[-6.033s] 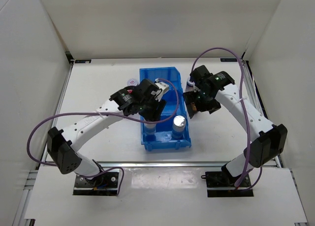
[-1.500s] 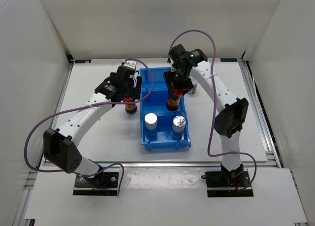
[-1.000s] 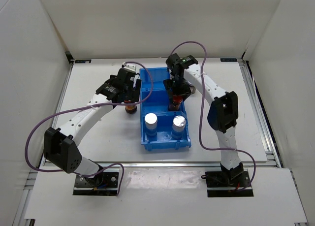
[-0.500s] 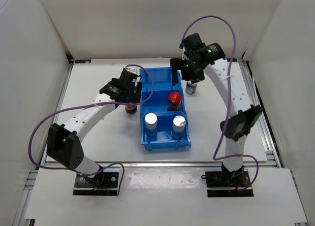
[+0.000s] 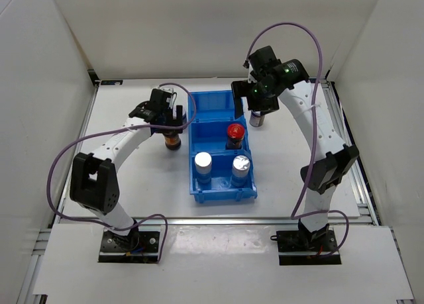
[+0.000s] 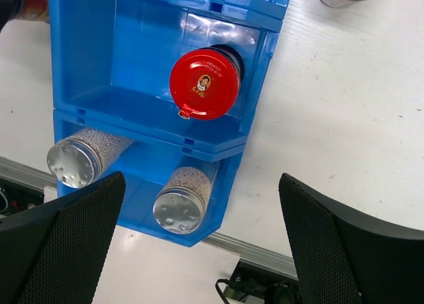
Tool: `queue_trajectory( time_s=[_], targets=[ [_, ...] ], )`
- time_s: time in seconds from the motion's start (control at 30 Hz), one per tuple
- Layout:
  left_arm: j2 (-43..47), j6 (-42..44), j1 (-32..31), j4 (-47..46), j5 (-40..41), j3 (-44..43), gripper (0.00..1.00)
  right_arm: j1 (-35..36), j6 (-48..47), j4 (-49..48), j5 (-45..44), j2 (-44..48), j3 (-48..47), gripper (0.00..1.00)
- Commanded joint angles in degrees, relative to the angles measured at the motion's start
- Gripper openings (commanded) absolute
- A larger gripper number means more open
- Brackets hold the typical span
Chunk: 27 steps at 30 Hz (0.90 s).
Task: Organize the condiment bottles
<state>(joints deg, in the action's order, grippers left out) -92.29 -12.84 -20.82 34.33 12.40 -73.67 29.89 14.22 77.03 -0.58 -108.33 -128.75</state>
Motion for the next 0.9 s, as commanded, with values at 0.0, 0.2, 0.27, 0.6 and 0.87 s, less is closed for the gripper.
queue_trajectory(
  time_s=[0.0, 0.2, 0.27, 0.6, 0.87],
  targets=[
    [-1.3, 0.3, 0.7, -3.3, -8.0, -2.7, 1.00, -1.3, -1.2, 1.1, 1.3, 0.8, -0.3, 1.00],
    [-3.4, -0.4, 0.7, -4.0, -9.0, -3.2, 1.00, -3.5, -1.2, 1.1, 3.4, 1.4, 0.9, 1.00],
    [-3.9, -0.4, 0.7, -4.0, -8.2, -3.2, 1.00, -4.1, -1.2, 0.6, 4.1, 1.4, 1.6, 1.00],
    [-5.7, 1.3, 0.7, -4.5, -6.0, -8.7, 0.42, -5.7, -1.2, 0.1, 5.9, 1.9, 3.9, 1.00],
    [0.4, 0.0, 0.7, 0.1, 4.7, -14.7, 0.11, -5.7, -1.2, 0.0, 5.9, 1.9, 5.0, 1.00]
  ],
)
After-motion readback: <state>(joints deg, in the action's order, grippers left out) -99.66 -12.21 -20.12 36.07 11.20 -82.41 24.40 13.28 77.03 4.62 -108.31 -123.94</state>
